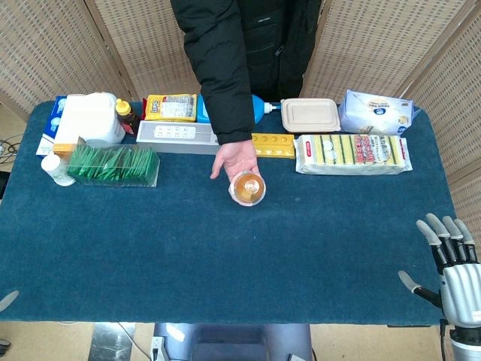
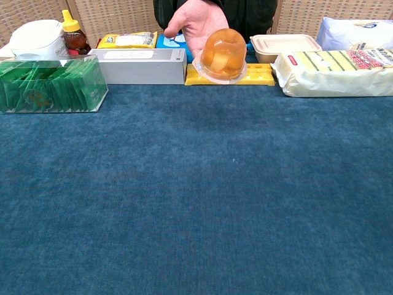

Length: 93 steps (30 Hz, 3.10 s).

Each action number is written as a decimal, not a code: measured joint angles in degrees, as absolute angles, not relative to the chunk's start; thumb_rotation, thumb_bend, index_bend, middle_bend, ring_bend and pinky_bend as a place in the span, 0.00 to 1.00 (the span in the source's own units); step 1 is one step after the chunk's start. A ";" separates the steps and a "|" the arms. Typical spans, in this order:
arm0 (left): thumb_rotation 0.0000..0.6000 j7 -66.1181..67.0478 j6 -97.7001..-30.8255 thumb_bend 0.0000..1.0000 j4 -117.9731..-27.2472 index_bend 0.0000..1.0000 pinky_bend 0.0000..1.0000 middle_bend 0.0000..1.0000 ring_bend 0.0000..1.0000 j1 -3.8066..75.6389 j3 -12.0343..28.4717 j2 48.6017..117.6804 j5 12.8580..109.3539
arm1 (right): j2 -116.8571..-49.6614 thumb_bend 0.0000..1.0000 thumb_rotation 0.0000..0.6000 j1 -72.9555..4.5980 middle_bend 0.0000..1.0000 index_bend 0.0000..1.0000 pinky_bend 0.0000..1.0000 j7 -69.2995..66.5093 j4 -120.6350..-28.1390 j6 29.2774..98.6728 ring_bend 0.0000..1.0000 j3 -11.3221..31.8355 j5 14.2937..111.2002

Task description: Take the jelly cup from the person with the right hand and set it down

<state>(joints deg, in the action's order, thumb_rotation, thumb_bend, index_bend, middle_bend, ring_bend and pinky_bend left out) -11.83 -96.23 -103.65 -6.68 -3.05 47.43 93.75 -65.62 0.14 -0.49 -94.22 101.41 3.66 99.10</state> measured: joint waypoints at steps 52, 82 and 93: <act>1.00 -19.02 -92.86 0.07 -102.69 0.00 0.07 0.00 0.00 -4.94 -2.17 45.11 90.18 | -80.67 0.24 1.00 -40.05 0.18 0.19 0.27 30.85 -102.74 59.67 0.15 19.82 70.20; 1.00 -22.08 -91.73 0.07 -101.67 0.00 0.07 0.00 0.00 -4.44 -1.78 44.28 89.04 | -86.97 0.46 1.00 -46.01 0.45 0.48 0.61 30.73 -94.80 65.80 0.47 18.56 66.77; 1.00 -22.20 -92.23 0.07 -101.65 0.00 0.07 0.00 0.00 -4.71 -1.89 44.33 89.42 | -76.43 0.46 1.00 -41.07 0.45 0.48 0.61 24.34 -99.79 69.10 0.47 15.32 75.27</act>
<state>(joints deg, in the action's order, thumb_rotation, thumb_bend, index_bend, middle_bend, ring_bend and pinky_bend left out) -22.20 -92.23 -101.65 -4.71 -1.89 44.33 89.42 -76.43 -41.07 24.34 -99.79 69.10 15.32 75.27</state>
